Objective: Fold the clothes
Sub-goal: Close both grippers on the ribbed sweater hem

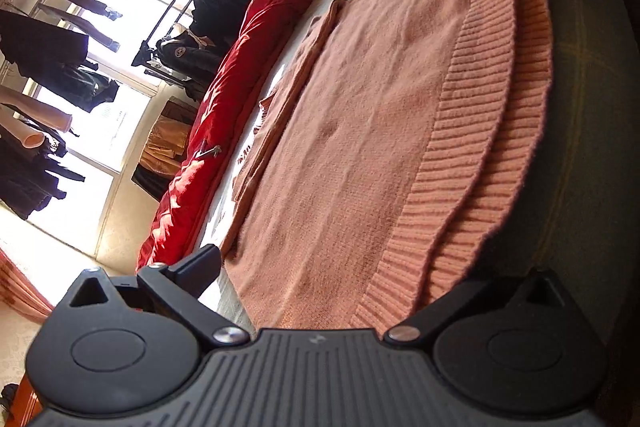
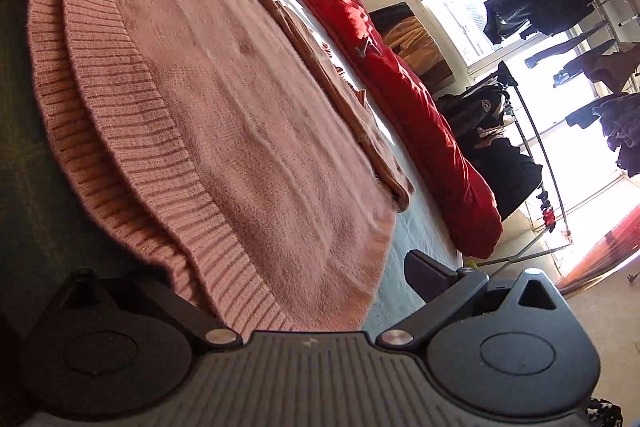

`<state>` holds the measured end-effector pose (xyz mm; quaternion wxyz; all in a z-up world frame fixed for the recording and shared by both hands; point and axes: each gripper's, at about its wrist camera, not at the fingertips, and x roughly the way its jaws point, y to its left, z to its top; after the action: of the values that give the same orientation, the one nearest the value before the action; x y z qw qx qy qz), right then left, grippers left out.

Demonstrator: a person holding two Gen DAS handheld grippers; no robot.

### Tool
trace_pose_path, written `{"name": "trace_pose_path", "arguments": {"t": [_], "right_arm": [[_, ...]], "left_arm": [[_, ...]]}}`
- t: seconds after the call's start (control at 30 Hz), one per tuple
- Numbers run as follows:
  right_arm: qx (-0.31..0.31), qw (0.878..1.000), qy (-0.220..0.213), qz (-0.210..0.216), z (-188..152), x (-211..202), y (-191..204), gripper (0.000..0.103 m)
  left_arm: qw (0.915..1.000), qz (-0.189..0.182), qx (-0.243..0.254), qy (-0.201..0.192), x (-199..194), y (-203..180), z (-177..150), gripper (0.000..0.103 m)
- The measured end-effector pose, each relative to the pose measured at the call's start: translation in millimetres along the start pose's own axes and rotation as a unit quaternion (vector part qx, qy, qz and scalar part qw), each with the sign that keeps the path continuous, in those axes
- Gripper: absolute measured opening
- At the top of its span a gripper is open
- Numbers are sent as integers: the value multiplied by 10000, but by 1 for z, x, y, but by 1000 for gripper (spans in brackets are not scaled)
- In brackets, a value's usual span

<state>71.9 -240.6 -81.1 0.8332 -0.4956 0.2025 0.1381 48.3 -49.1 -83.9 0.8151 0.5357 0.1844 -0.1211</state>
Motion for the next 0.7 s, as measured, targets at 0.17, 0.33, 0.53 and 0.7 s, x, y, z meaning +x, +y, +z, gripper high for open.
{"name": "trace_pose_path", "arguments": {"t": [0.17, 0.33, 0.53, 0.7], "right_arm": [[-178, 9995, 2, 261, -4, -1, -4, 95], [-417, 9988, 233, 138, -17, 2, -12, 89], [-635, 9967, 145, 475, -17, -5, -1, 54], [-436, 9932, 332, 1030, -16, -6, -6, 16]], "left_arm": [[9985, 66, 533, 123, -4, -10, -8, 82], [9957, 178, 887, 211, -5, -14, -12, 73], [9889, -296, 1435, 226, 1, -29, -10, 25], [9880, -552, 1429, 217, 1, -26, -13, 9]]}}
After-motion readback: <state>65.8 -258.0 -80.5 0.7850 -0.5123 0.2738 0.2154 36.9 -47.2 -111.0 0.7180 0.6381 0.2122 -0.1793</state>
